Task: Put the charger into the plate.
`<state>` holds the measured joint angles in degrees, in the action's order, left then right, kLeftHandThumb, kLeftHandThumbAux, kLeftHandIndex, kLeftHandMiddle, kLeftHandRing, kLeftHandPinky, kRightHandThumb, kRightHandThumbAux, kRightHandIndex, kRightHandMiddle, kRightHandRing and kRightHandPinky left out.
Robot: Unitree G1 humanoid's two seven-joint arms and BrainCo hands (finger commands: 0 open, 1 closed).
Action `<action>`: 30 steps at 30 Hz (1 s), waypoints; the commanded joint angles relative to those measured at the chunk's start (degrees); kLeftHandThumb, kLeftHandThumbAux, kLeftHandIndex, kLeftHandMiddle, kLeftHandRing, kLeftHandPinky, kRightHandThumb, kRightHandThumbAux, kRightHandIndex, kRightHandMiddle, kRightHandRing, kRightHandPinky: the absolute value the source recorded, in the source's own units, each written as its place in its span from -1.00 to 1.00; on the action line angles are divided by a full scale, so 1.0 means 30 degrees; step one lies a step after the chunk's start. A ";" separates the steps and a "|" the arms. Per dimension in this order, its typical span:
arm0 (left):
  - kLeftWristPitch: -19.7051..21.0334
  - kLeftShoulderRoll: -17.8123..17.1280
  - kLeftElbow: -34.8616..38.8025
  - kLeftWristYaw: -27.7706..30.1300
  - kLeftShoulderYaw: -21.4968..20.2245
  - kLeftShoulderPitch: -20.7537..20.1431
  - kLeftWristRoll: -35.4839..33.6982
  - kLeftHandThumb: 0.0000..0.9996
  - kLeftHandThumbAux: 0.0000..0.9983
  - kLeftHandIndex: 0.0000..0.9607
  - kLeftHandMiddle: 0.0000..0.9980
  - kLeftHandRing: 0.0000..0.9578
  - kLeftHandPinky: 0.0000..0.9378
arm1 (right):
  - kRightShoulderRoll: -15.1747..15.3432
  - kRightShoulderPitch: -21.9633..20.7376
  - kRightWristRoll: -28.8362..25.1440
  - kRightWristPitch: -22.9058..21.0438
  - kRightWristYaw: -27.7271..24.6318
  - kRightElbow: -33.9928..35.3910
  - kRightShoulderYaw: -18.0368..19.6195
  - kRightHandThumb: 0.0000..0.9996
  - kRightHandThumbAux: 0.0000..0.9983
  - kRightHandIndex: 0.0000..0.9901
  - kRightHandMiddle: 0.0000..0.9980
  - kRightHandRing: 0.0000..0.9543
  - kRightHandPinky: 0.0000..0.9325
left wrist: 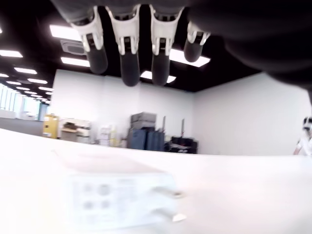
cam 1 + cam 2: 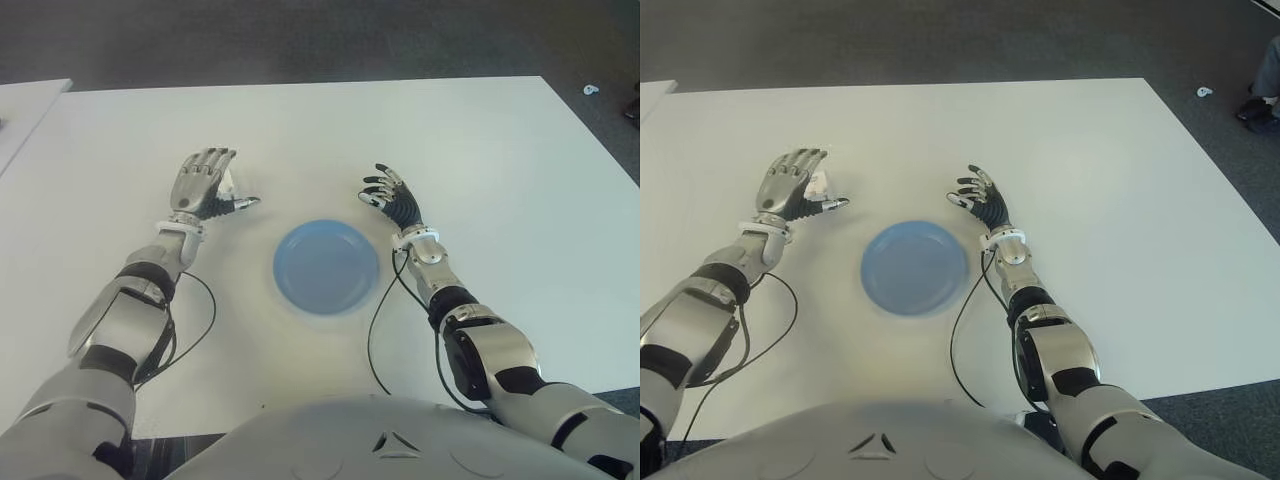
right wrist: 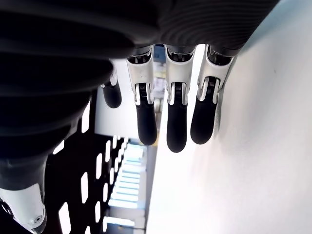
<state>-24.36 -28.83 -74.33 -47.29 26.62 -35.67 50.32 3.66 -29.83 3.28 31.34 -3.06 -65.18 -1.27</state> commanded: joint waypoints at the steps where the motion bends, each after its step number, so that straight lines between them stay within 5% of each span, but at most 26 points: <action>1: 0.0621 0.0479 -0.0688 0.1216 0.0917 -0.0206 0.0221 -0.27 -0.60 -1.00 -1.00 -1.00 -1.00 | -0.0068 0.1987 0.0486 -0.1654 -0.0644 -0.1609 -0.0320 -0.78 0.29 -0.76 -0.39 -0.32 -0.29; 30: 0.1985 0.0926 -0.1416 0.7209 0.0973 0.0044 -0.1983 -0.56 -0.49 -1.00 -1.00 -1.00 -1.00 | 0.0147 0.2314 0.0213 -0.1006 -0.1539 -0.1659 -0.0040 -0.90 0.32 -0.73 -0.30 -0.26 -0.26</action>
<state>-19.61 -26.95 -76.99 -29.81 29.61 -37.41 45.04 4.50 -29.21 3.13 32.63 -6.30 -65.37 -1.07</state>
